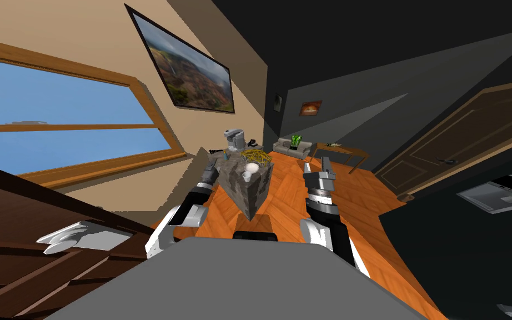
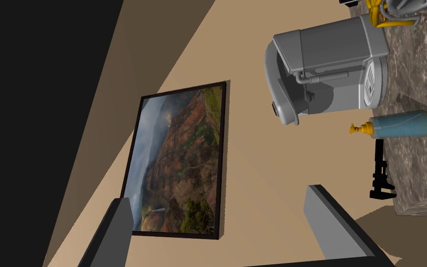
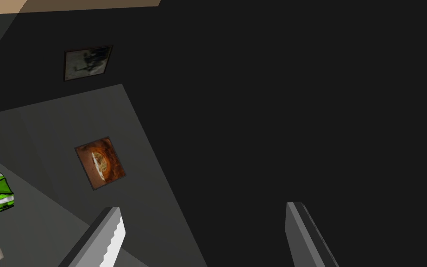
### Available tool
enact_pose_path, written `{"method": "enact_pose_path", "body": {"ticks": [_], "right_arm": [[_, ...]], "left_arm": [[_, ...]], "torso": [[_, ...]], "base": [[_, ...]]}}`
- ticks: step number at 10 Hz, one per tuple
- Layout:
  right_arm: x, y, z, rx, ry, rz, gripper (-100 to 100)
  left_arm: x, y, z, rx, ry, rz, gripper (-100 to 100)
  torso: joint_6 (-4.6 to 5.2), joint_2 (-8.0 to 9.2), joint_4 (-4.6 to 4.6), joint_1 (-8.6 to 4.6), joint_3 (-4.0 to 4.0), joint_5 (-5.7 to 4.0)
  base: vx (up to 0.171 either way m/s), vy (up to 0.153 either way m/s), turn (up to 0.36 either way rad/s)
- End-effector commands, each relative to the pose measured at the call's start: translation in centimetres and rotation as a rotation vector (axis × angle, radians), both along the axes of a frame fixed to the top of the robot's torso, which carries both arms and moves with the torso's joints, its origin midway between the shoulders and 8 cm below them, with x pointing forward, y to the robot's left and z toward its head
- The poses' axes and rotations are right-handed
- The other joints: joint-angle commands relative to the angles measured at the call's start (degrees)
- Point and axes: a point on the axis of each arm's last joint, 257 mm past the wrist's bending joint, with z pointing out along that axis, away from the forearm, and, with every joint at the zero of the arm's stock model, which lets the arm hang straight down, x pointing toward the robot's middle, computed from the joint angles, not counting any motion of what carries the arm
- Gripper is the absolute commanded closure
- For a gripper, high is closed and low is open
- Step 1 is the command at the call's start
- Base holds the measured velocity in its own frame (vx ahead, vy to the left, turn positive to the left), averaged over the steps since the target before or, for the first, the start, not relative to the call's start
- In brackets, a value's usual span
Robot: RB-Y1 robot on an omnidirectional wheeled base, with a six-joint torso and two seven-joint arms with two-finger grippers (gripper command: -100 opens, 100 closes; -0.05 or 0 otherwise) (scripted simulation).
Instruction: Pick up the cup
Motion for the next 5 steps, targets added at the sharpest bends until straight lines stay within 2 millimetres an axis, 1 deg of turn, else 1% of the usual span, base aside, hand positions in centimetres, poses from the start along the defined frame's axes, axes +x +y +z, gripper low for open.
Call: {"method": "enact_pose_path", "body": {"ticks": [1,2,3,4,5], "right_arm": [[0.0,0.0,0.0,0.000,0.000,0.000,0],[0.0,0.0,0.0,0.000,0.000,0.000,0],[0.0,0.0,0.0,0.000,0.000,0.000,0],[0.0,0.0,0.0,0.000,0.000,0.000,0],[0.0,0.0,0.0,0.000,0.000,0.000,0]], "left_arm": [[0.5,0.3,-0.8,0.001,0.040,0.008,-100],[0.6,0.3,-0.9,0.000,0.047,0.010,-100],[1.1,0.2,-1.0,0.005,0.065,0.010,-100],[1.3,0.4,-1.6,0.004,0.089,0.017,-100],[1.7,0.2,-1.5,0.008,0.101,0.016,-100]], "torso": [[0.00,0.00,0.00,0.00,0.00,0.00],[-0.01,0.01,0.00,0.01,0.00,0.00],[-0.01,0.04,0.01,0.02,0.02,0.01],[0.00,0.02,0.00,0.01,0.01,0.00],[-0.01,0.02,0.00,0.01,0.01,0.00]], "base": [[0.016,-0.003,-0.018],[0.006,-0.001,0.003],[0.012,-0.004,-0.038],[0.014,-0.002,-0.019],[0.016,-0.003,-0.033]]}}
